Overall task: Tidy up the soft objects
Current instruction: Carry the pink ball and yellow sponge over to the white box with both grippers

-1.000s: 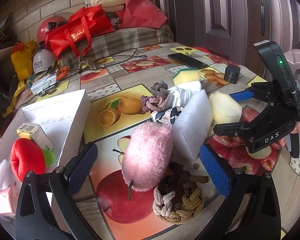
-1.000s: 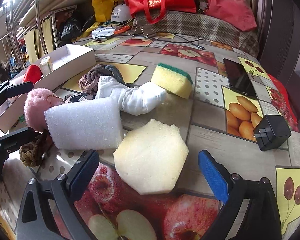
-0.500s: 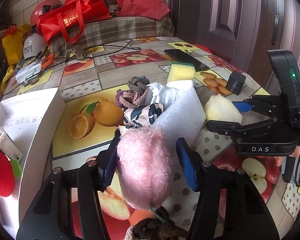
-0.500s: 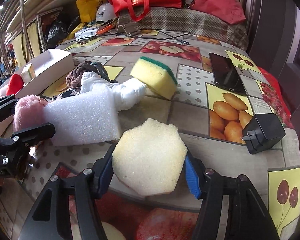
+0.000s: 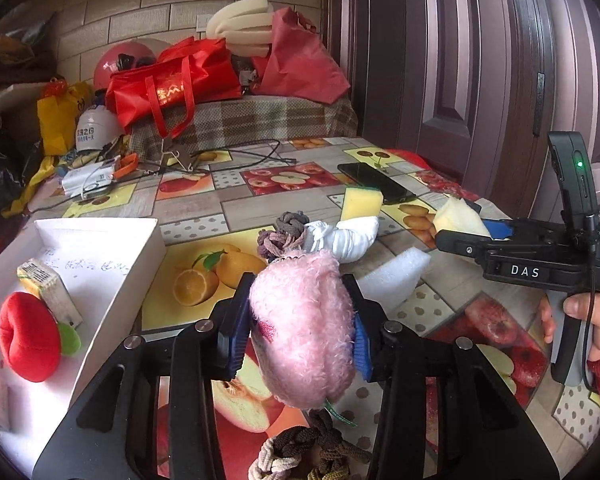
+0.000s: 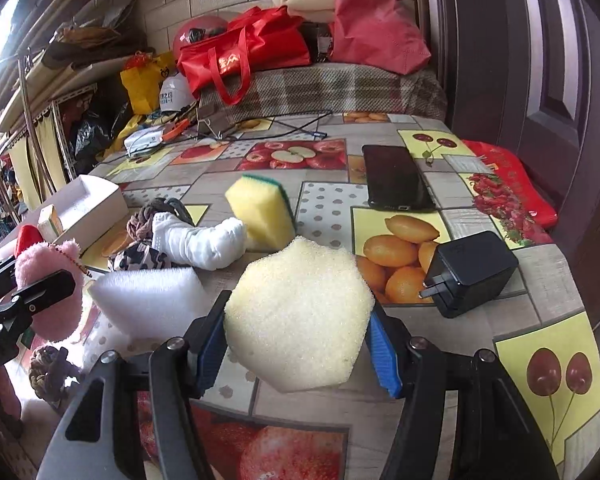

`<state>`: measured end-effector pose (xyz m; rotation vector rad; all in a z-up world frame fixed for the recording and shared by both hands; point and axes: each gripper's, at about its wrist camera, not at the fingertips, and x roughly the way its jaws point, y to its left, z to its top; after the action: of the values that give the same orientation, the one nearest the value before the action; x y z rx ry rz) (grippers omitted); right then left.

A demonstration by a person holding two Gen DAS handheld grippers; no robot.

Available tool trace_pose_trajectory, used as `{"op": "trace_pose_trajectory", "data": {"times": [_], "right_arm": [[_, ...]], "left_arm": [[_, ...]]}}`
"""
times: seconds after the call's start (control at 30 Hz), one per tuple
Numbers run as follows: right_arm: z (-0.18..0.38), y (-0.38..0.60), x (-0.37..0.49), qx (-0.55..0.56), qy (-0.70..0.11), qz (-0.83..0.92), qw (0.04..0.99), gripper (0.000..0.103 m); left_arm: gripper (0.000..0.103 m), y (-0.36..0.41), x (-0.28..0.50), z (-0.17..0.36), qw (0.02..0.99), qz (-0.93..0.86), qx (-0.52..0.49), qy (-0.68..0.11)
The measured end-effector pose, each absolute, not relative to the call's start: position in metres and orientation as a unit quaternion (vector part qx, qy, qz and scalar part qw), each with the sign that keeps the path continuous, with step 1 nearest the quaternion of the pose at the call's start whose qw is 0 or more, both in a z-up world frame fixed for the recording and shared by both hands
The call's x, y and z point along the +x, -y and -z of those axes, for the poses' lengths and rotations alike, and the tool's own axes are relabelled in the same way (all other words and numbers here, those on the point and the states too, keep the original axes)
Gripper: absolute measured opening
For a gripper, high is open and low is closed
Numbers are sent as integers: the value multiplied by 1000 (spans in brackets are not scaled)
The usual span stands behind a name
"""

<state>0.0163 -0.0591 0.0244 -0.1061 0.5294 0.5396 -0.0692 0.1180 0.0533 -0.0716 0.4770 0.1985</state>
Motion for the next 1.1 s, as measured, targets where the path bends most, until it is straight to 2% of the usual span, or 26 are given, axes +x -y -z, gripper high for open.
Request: {"op": "trace_pose_trajectory", "data": {"times": [0.2,0.27,1.1], "right_arm": [[-41,74,-23,-38,-135,-239,961,62],[-42,73,-33,-42,-118,-238,963,62],[-43,-3,-107,-55,-83,-345,933,62]], "left_arm": [[41,-117,-87,-59,972,-124,-29,-199],[41,-118,-90,-60,972,-127,-30,-196],[42,-137,-145,-62,967,-186,-43,-170]]}}
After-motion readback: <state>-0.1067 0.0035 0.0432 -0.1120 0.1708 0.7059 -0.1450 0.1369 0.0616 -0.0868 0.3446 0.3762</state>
